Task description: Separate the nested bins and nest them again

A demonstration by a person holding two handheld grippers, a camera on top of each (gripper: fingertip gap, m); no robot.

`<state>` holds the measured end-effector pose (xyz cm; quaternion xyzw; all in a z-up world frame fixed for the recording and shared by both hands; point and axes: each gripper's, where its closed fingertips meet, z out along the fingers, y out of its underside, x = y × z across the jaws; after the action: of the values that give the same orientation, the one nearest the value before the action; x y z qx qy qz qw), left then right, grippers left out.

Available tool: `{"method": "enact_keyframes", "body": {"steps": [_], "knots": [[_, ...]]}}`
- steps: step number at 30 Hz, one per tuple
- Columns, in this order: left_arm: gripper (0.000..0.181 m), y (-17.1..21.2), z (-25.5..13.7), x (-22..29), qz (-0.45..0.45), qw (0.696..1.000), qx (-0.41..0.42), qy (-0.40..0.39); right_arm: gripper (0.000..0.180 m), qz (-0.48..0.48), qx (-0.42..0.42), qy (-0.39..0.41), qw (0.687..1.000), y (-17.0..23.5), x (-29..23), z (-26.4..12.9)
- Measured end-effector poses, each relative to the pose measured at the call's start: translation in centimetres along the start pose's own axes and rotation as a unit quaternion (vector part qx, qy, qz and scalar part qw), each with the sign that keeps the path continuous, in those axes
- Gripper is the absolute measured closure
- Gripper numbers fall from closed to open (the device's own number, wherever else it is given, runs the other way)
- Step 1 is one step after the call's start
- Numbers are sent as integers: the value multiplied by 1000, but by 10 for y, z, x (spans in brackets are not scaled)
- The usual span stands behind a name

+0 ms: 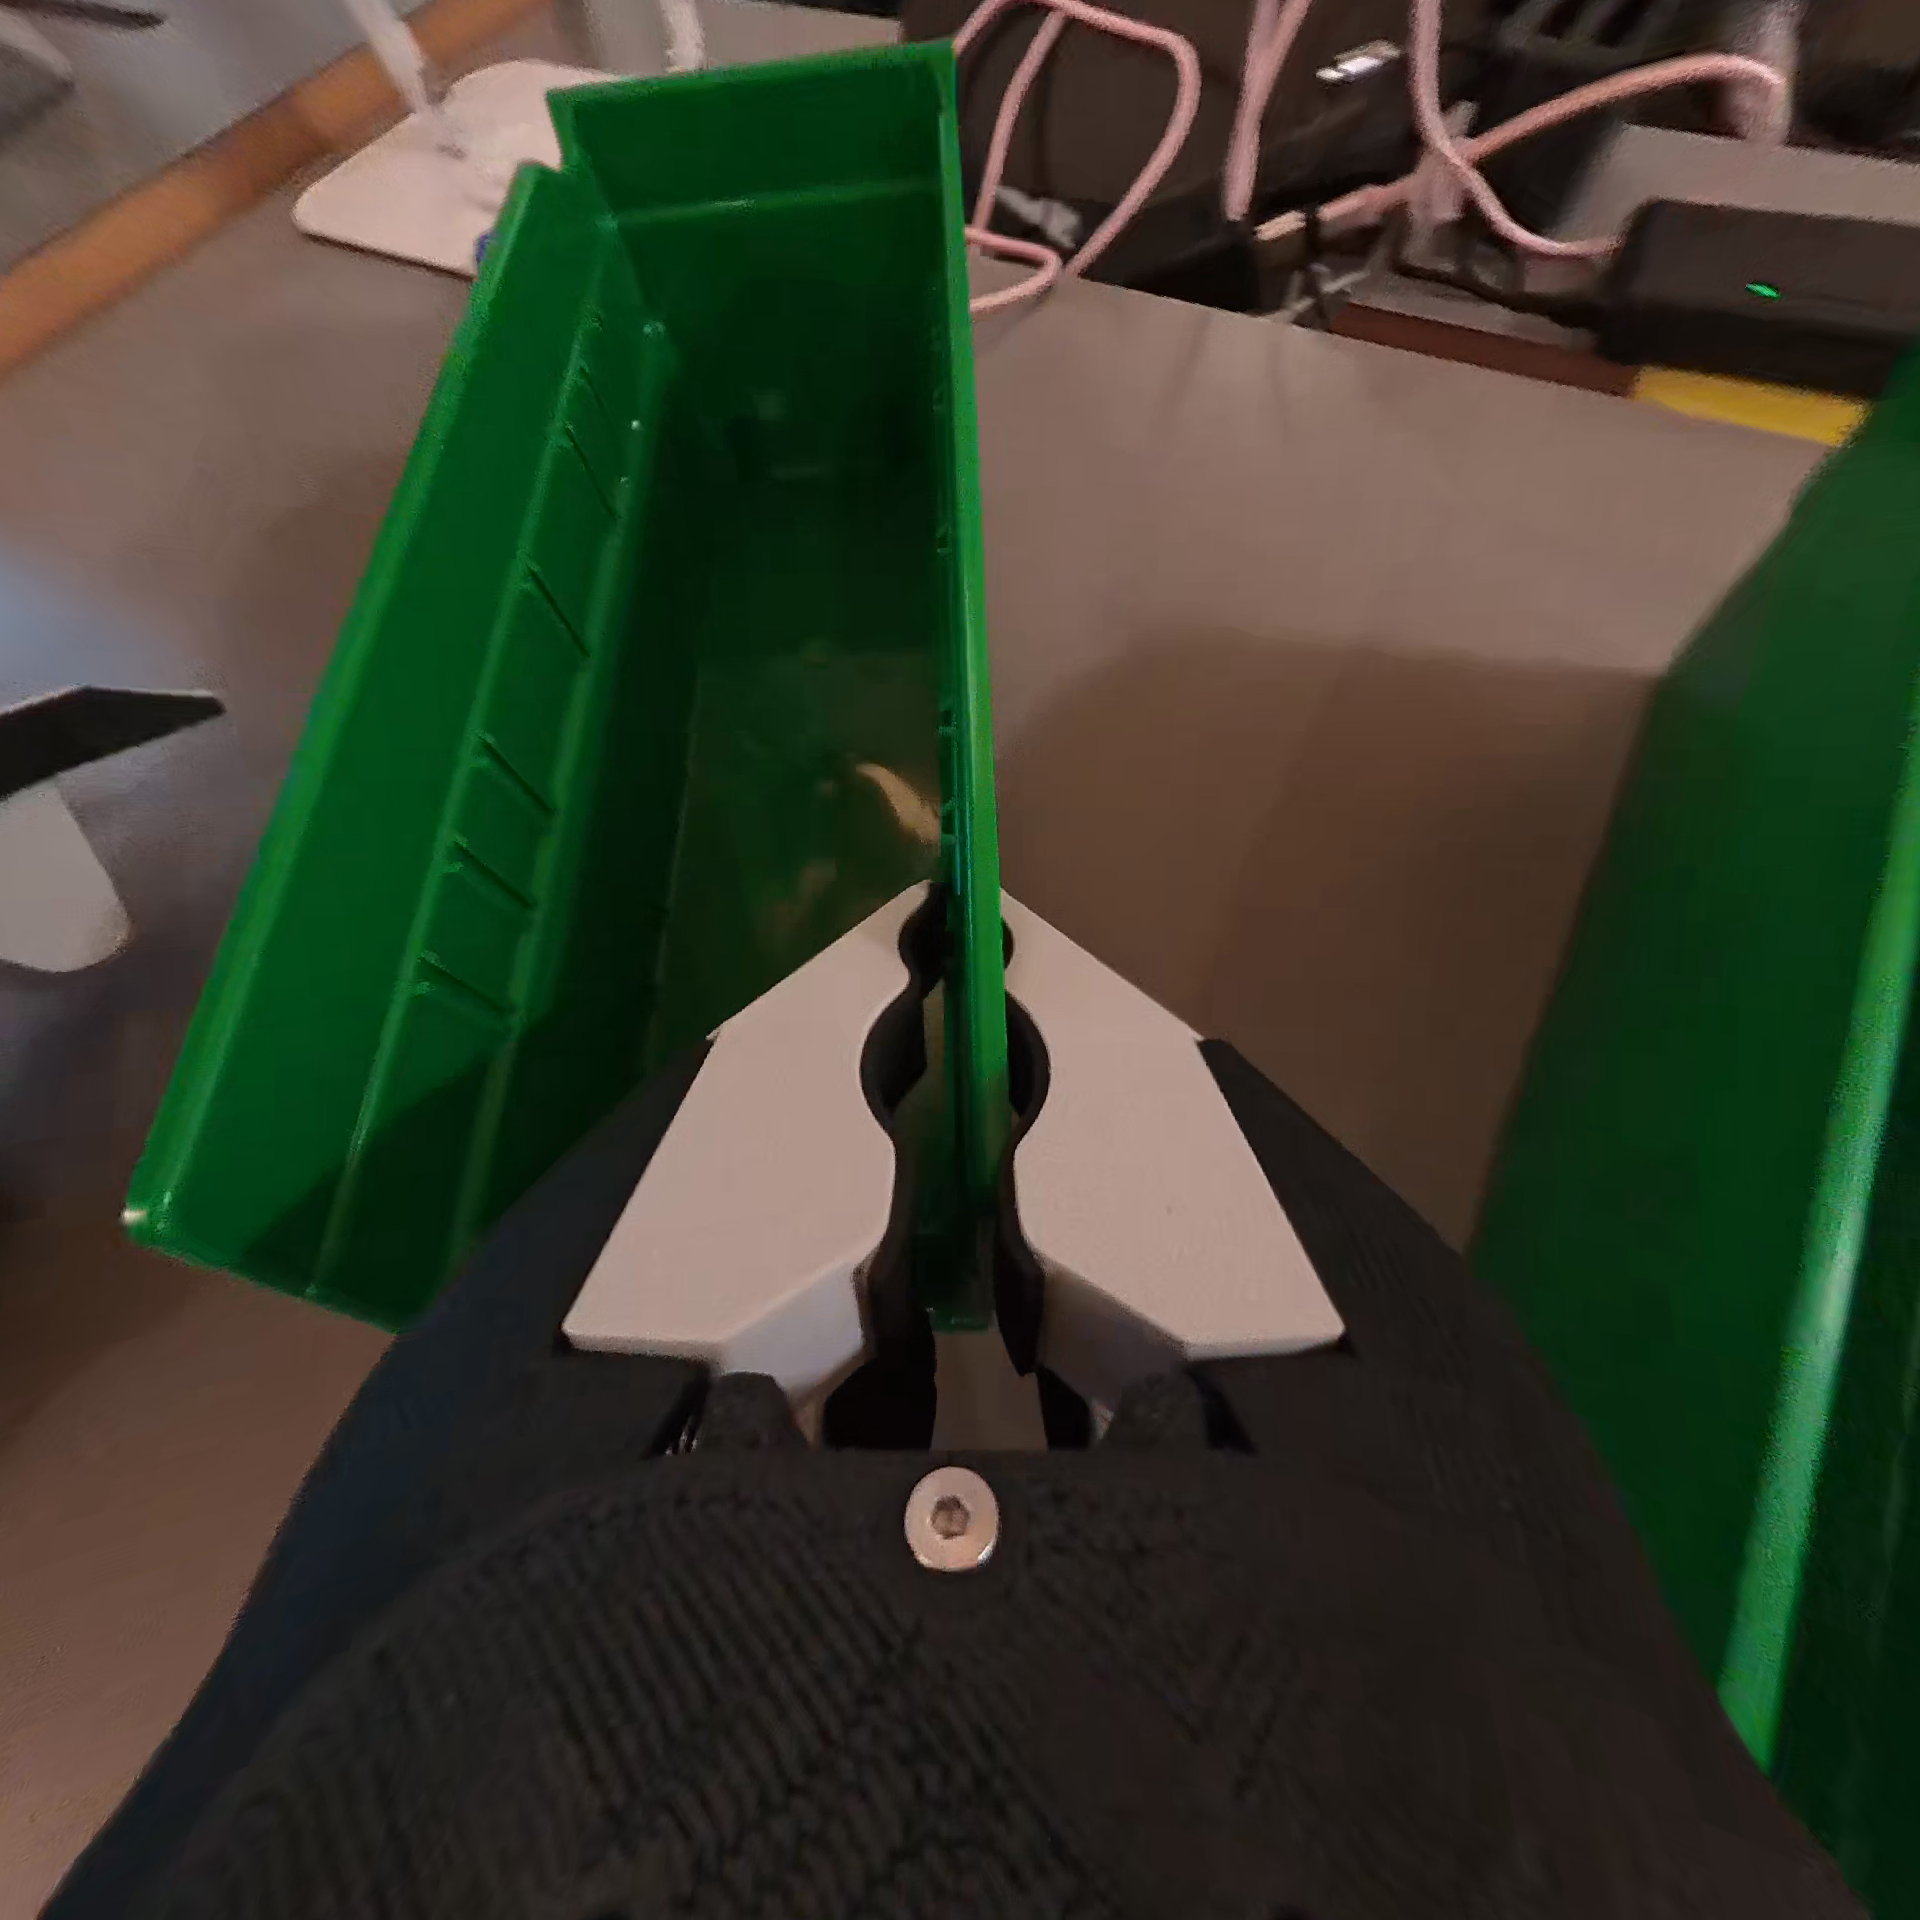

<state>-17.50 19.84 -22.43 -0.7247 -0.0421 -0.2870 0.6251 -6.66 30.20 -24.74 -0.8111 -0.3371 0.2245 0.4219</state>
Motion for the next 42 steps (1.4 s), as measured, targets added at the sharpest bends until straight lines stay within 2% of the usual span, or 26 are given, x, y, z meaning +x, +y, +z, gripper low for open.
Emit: {"method": "enact_keyframes", "body": {"steps": [1, 3, 7, 10, 15, 18, 20, 22, 24, 27, 31, 35, 39, 42], "knots": [[39, 0, 0, 0, 0, 1000, 0, 0, 177, 14, 3, 14, 1000, 3, 3, -5], [39, 0, 0, 0, 0, 1000, 1, 0, 172, 27, 8, 29, 999, 9, 3, -14], [39, 0, 0, 0, -1, 1000, 1, 0, 139, -9, -12, -17, 1000, 32, -28, -26], [39, 0, 0, 1, -1, 1000, 2, 2, 112, -37, 11, -61, 997, 39, -48, -40], [39, -2, -1, 1, 0, 1000, 8, 2, 102, -115, 125, -120, 978, 21, -59, -102], [39, -2, -1, 0, 2, 1000, 8, 0, 98, -161, 183, -98, 965, 5, -35, -144], [39, -2, -1, 0, 2, 1000, 8, -2, 95, -221, 165, -64, 959, 10, -11, -159], [39, -2, -1, 0, 1, 1000, 7, -2, 95, -313, 88, -50, 944, 37, 10, -155], [39, -2, -1, 0, 1, 1000, 7, -2, 95, -392, -34, -16, 919, 73, 42, -141], [39, -2, -1, -1, -1, 1000, 6, -2, 101, -448, -158, 30, 880, 106, 81, -126], [39, -2, -1, -1, -2, 1000, 8, -2, 132, -471, -191, 23, 861, 114, 93, -106], [39, -2, -1, -1, -2, 1000, 8, -1, 152, -505, -224, 28, 833, 113, 100, -95], [39, -2, -1, -1, -5, 1000, 7, 0, 155, -546, -224, 39, 806, 106, 94, -92], [39, -2, -1, -1, -6, 1000, 7, 1, 155, -558, -205, 44, 803, 100, 79, -96]]}}
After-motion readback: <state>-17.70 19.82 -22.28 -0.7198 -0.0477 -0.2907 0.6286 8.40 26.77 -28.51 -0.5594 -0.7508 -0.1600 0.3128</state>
